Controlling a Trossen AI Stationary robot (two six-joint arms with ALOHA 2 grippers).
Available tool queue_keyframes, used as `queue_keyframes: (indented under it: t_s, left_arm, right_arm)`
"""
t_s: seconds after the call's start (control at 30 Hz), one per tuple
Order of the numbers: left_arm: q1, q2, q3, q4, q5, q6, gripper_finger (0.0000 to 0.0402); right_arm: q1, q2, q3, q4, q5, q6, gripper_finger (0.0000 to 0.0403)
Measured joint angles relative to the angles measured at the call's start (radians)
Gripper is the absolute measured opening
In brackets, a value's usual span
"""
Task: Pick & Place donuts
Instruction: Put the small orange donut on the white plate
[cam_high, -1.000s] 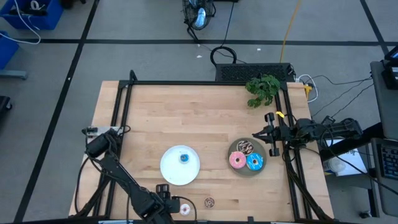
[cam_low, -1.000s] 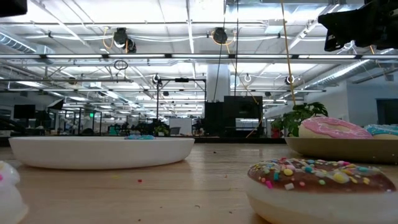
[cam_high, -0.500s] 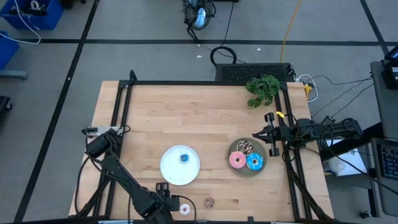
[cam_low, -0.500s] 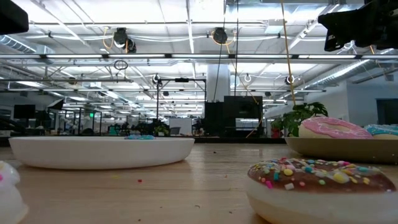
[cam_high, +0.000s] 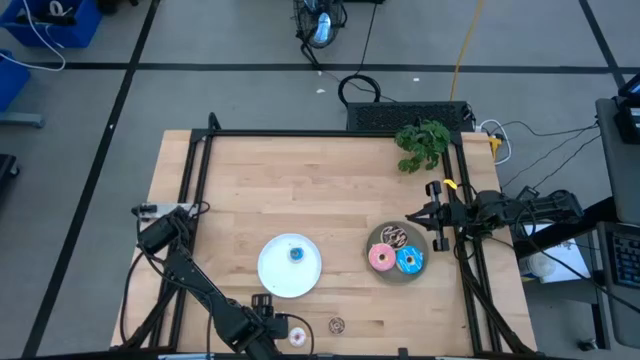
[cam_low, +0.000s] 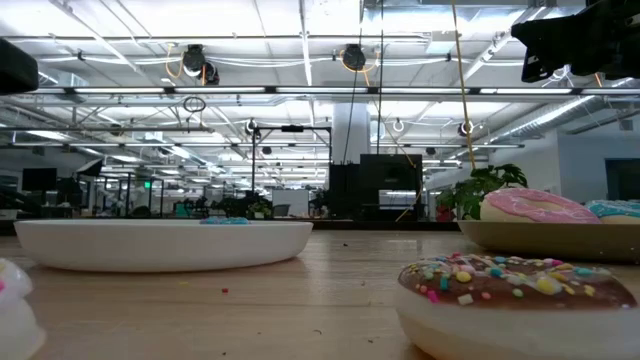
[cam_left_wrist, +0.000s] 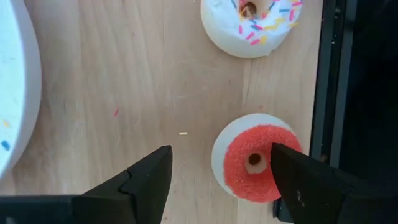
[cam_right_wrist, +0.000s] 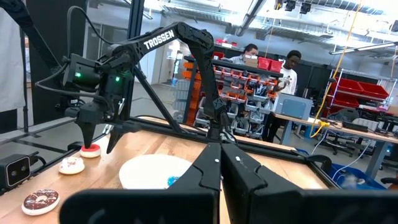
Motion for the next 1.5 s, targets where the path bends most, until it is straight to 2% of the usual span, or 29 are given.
queue_keyframes:
  t_s: [0.43,0.7,0.87,0.93,1.03,1.33,1.4,1.5]
  left_arm:
    - [0.0,0.0,-0.011,0.004,-0.001,0.008,0.0268]
    - [-0.001,-0.007,-0.1,0.158,0.007,-0.039,0.0268]
    - [-0.004,-0.008,-0.113,0.173,0.006,-0.033,0.0265]
    - [-0.005,-0.007,-0.113,0.173,0.016,-0.021,0.0251]
    - [-0.004,-0.006,-0.113,0.172,0.063,-0.016,0.0208]
    - [0.032,-0.004,-0.114,0.172,0.214,-0.01,0.0025]
    - [0.043,-0.004,-0.114,0.171,0.232,-0.014,0.0013]
    - [0.055,-0.018,-0.117,0.162,0.243,-0.023,0.0023]
  right_arm:
    - [0.0,0.0,0.0,0.0,0.0,0.0,0.0]
    - [0.0,0.0,0.0,0.0,0.0,0.0,0.0]
    - [0.0,0.0,0.0,0.0,0.0,0.0,0.0]
    - [0.0,0.0,0.0,0.0,0.0,0.0,0.0]
    - [0.0,0.0,0.0,0.0,0.0,0.0,0.0]
    - [0.0,0.0,0.0,0.0,0.0,0.004,0.0]
    - [0.0,0.0,0.0,0.0,0.0,0.004,0.0]
    - [0.0,0.0,0.0,0.0,0.0,0.004,0.0]
